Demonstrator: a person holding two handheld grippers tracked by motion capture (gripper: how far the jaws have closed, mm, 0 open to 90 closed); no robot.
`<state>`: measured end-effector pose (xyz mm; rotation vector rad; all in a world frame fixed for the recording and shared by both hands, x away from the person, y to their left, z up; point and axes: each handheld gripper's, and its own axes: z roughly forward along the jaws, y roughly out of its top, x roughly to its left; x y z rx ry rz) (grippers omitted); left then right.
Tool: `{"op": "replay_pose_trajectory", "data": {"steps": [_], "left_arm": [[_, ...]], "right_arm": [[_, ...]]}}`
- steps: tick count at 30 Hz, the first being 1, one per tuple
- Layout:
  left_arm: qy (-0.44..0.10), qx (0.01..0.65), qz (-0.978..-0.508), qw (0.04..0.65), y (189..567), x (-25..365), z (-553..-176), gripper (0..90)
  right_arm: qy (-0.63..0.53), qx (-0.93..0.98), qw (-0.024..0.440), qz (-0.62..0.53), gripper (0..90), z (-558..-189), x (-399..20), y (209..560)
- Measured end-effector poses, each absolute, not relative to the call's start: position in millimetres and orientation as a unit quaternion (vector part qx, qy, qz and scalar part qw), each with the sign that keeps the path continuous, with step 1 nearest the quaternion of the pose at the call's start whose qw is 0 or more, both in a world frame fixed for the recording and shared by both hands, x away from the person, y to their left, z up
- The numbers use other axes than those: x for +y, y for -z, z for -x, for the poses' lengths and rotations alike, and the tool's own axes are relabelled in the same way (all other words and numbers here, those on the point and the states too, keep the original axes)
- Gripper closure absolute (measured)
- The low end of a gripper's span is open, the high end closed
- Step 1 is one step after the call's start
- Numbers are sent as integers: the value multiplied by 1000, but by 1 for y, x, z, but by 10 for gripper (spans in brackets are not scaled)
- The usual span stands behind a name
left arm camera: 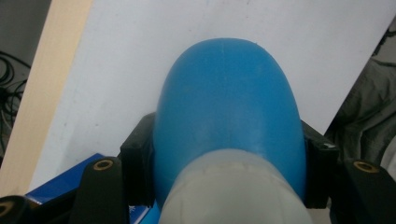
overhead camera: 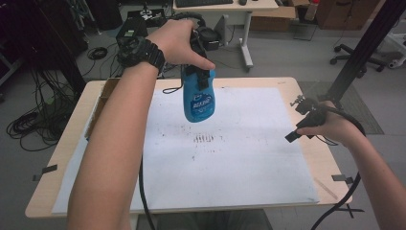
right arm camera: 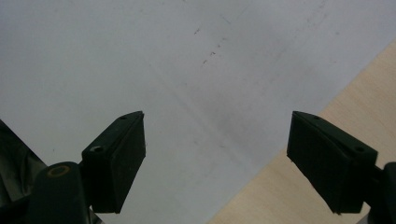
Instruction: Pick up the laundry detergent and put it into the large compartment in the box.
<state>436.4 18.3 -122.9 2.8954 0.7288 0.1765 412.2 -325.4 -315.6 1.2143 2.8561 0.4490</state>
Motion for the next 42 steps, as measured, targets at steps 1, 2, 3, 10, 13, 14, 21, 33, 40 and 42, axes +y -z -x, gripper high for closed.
{"op": "replay_pose_trajectory", "data": {"steps": [1,2,3,10,13,14,21,33,40,42], "left_arm": [[-62,245,-965,75,122,20,-437,376],[-66,251,-963,77,121,24,-437,376],[-66,251,-963,77,121,24,-437,376],[-66,286,-952,85,116,39,-439,376],[-65,302,-948,81,115,45,-439,376],[-62,316,-943,81,114,48,-440,376],[-71,369,-923,83,110,63,-442,377],[-74,461,-880,93,105,86,-446,377],[-77,501,-856,97,102,99,-447,377],[-78,513,-850,97,102,103,-447,377]], "right_arm": [[-143,911,3,-386,200,-412,-326,316],[-144,911,3,-387,200,-412,-326,316],[-144,911,3,-387,200,-412,-326,316],[-145,910,3,-388,200,-412,-327,316],[-145,910,3,-389,200,-412,-328,316],[-145,910,2,-389,200,-412,-328,316],[-144,909,1,-390,200,-412,-327,318],[-143,909,2,-391,205,-413,-326,319],[-145,909,2,-391,205,-414,-327,320],[-144,909,2,-391,205,-414,-327,320]]}}
